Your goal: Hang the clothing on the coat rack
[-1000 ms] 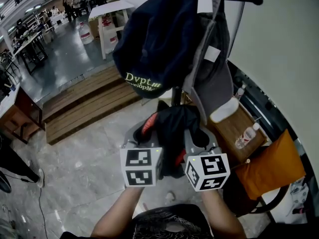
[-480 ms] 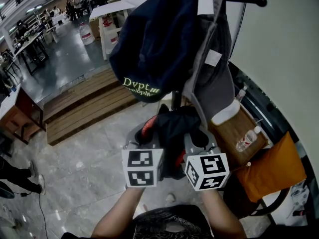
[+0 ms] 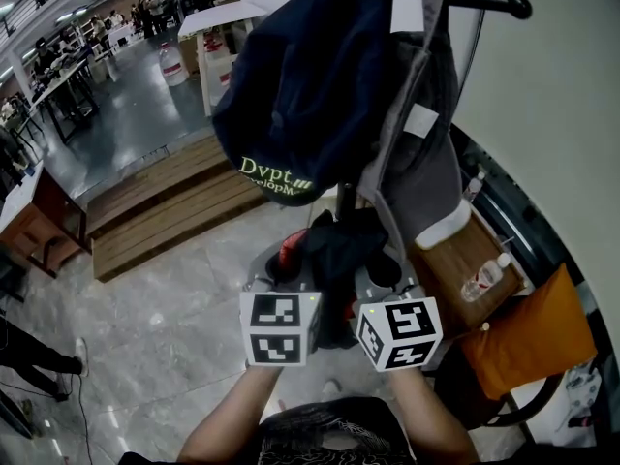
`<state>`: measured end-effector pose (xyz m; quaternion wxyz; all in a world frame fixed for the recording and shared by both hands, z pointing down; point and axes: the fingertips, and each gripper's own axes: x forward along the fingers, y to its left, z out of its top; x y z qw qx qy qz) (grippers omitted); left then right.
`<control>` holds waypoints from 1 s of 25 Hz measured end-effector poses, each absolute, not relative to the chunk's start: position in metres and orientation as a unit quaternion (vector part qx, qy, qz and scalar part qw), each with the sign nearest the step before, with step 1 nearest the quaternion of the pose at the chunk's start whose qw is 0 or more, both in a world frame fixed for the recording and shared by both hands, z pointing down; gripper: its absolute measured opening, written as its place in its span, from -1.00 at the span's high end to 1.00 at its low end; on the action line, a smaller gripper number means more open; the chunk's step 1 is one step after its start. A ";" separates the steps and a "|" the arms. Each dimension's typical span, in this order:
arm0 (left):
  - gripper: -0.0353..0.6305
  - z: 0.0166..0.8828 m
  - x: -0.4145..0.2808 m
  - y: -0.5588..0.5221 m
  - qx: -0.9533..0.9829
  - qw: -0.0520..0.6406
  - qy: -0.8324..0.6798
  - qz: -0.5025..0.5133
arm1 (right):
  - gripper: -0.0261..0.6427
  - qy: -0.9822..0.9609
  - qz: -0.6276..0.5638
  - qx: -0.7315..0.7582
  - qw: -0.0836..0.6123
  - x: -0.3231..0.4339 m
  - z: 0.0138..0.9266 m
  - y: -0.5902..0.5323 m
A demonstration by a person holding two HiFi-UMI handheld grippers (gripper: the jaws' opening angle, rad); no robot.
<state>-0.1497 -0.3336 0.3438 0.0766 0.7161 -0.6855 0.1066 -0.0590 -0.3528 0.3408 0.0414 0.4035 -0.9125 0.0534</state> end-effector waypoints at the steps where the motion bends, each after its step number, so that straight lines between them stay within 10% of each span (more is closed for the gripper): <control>1: 0.81 0.344 -0.149 -0.334 0.717 0.076 -0.685 0.107 | 0.85 -0.913 0.054 0.402 0.041 -0.060 0.341 -0.353; 25: 0.81 0.356 -0.148 -0.346 0.727 0.095 -0.670 0.114 | 0.85 -0.909 0.078 0.404 0.060 -0.067 0.364 -0.366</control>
